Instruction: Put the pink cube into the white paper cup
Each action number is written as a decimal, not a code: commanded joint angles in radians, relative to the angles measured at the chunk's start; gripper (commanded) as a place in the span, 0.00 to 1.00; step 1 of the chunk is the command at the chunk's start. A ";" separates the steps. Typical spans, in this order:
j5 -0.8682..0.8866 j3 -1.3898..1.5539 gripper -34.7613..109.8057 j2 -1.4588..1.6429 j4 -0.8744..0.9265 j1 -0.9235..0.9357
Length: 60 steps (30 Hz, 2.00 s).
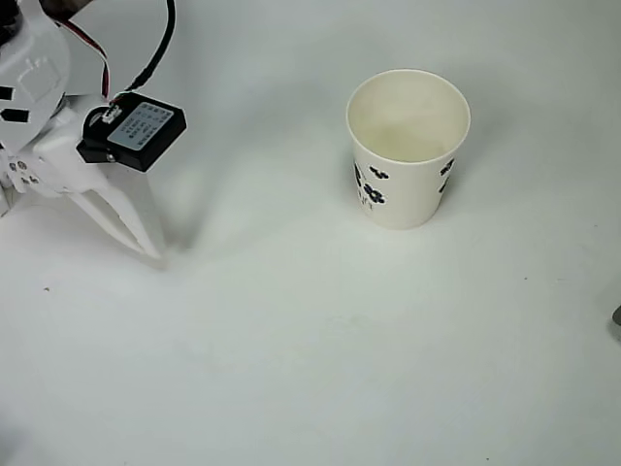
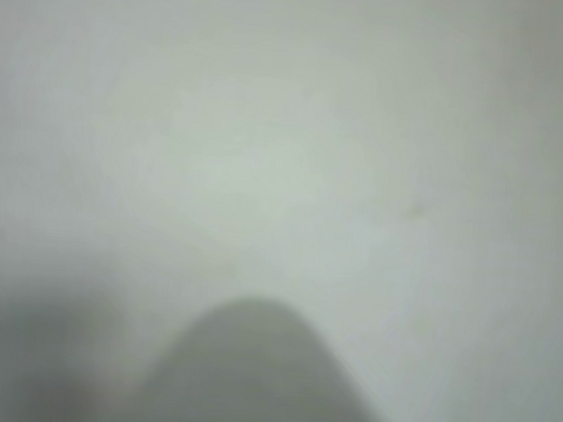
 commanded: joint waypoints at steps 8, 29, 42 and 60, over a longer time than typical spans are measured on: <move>-0.015 -0.314 0.24 -0.118 0.095 0.083; -0.239 -0.670 0.24 -0.557 0.152 0.446; -0.430 -0.776 0.24 -0.807 0.147 0.698; -0.655 -0.942 0.24 -1.072 0.133 0.838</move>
